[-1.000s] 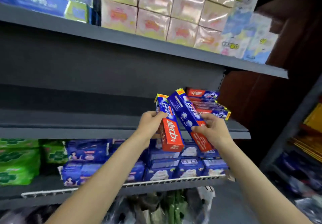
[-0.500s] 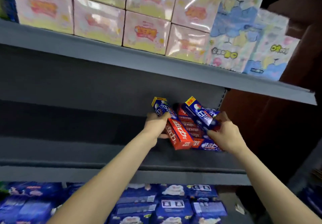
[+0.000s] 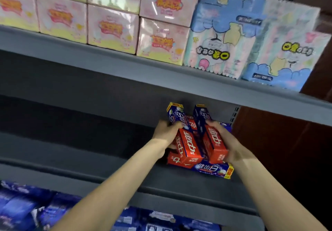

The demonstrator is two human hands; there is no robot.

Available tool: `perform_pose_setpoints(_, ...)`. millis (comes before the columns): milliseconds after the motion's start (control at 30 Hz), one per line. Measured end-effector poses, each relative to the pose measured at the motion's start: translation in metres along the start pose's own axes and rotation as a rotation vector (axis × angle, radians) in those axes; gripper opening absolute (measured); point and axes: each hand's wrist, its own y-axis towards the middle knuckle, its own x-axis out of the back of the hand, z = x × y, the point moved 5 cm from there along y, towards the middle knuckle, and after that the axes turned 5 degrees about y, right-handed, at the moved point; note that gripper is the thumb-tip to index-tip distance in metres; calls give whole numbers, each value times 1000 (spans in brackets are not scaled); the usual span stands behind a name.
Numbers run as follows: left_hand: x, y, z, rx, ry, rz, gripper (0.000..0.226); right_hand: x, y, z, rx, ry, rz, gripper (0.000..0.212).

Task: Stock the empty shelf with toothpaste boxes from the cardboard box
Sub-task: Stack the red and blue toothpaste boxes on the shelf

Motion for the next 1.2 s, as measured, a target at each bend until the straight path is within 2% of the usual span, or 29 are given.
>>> perform_pose_setpoints(33, 0, 0, -1, -8, -4, -10, 18, 1, 0, 3, 25, -36, 1, 47)
perform_pose_setpoints(100, 1, 5, -1, -27, -3, -31, 15, 4, 6, 9, 45, -104, -39, 47)
perform_pose_setpoints(200, 4, 10, -4, -47, -11, -52, 37, 7, 16, 17, 32, -242, -199, 46)
perform_pose_setpoints(267, 8, 15, -5, -60, -10, -51, 38, 9, 20, 27, 115, -456, -218, 36)
perform_pose_setpoints(367, 16, 17, -6, -83, -3, -41, 29, 4, 18, 44, 305, -736, -117, 36)
perform_pose_setpoints(433, 23, 21, -6, -112, 15, -44, 31, 2, 21, 52, 390, -933, -77, 40)
perform_pose_setpoints(533, 30, 24, -9, -129, 45, -52, 40, 8, 37, 59, 407, -1317, -146, 52)
perform_pose_setpoints(667, 33, 24, -6, -116, 87, -34, 41, 17, 50, 56, 371, -1509, -241, 51)
perform_pose_setpoints(800, 33, 24, -4, -106, 98, -18, 38, 18, 52, 49, 418, -1437, -267, 43)
perform_pose_setpoints(933, 32, 29, -5, -112, 82, -22, 37, 11, 43, 64, 556, -1308, -390, 32)
perform_pose_setpoints(967, 32, 30, -5, -113, 83, -21, 37, 9, 40, 68, 597, -1197, -406, 30)
perform_pose_setpoints(1033, 31, 32, -5, -110, 96, -18, 33, 11, 39, 69, 577, -710, -396, 30)
perform_pose_setpoints(1100, 29, 35, -3, -98, 96, -13, 23, 13, 45, 55, 396, -159, -325, 41)
perform_pose_setpoints(1200, 24, 37, 1, -38, 52, 2, 14, 9, 54, 31, 254, 269, -205, 59)
